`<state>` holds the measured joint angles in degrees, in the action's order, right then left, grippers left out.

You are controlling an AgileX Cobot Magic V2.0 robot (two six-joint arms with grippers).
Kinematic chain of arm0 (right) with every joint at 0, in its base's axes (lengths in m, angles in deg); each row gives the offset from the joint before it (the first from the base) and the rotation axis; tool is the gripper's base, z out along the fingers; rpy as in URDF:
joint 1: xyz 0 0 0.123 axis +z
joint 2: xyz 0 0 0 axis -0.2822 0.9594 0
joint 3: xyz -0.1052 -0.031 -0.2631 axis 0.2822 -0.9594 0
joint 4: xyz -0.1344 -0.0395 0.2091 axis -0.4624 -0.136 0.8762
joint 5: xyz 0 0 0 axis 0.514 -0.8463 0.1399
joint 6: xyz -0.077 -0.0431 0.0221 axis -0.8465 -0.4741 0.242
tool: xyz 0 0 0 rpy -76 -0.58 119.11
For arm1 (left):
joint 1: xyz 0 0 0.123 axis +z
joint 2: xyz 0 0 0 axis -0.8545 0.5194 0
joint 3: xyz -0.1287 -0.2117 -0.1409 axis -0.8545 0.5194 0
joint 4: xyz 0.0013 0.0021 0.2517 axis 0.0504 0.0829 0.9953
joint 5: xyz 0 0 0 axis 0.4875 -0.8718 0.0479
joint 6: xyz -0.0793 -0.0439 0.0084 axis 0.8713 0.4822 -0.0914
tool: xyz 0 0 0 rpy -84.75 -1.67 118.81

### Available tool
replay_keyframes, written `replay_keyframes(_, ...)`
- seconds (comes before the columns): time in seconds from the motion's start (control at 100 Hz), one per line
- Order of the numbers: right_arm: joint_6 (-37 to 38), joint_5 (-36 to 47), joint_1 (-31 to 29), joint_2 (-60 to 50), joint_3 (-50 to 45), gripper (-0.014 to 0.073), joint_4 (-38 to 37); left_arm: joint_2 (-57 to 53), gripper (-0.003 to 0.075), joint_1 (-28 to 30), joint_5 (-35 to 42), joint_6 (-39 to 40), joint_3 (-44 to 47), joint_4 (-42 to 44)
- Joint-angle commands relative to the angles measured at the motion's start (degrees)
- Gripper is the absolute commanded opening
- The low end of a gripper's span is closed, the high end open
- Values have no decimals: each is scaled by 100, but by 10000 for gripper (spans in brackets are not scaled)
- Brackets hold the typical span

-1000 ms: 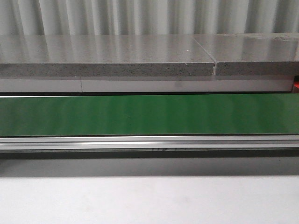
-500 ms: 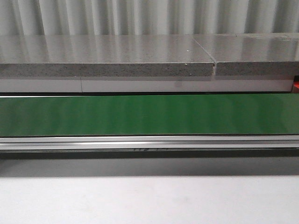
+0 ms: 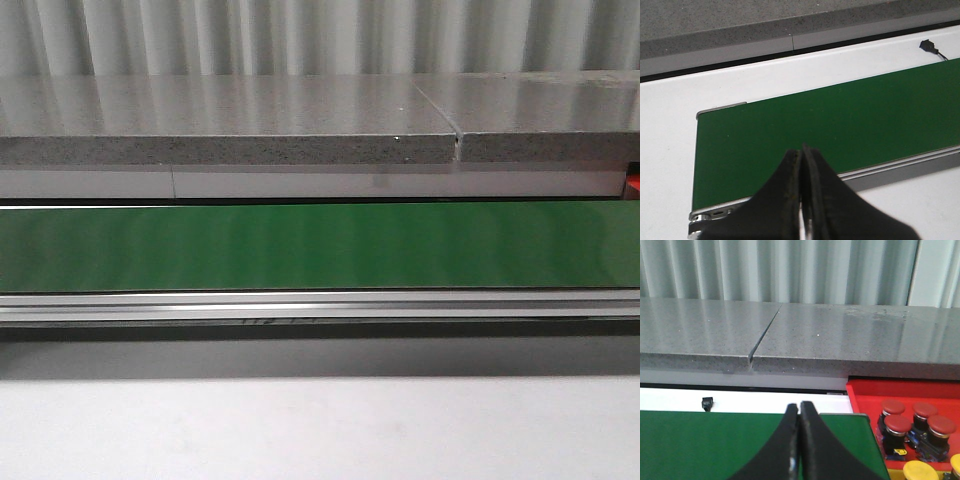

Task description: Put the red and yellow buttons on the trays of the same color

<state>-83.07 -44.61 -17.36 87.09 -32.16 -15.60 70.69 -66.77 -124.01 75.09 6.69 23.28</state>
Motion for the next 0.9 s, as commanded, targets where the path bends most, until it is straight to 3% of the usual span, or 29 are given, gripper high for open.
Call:
replay_keyframes(0.0, 141, 488, -36, -188, -31, -88, -313, 0, -20, -34, 384, 6, -154, -49)
replay_keyframes(0.27, 471, 481, -132, -1167, -705, -88, -577, 0, -20, -34, 384, 6, -154, -49)
replay_keyframes(0.32, 471, 155, -132, -1419, -712, -88, -586, 0, -20, -34, 384, 6, -154, -49)
replay_keyframes(0.89, 471, 14, -62, -1370, -707, -88, -580, 0, -20, -34, 374, 6, -154, -49)
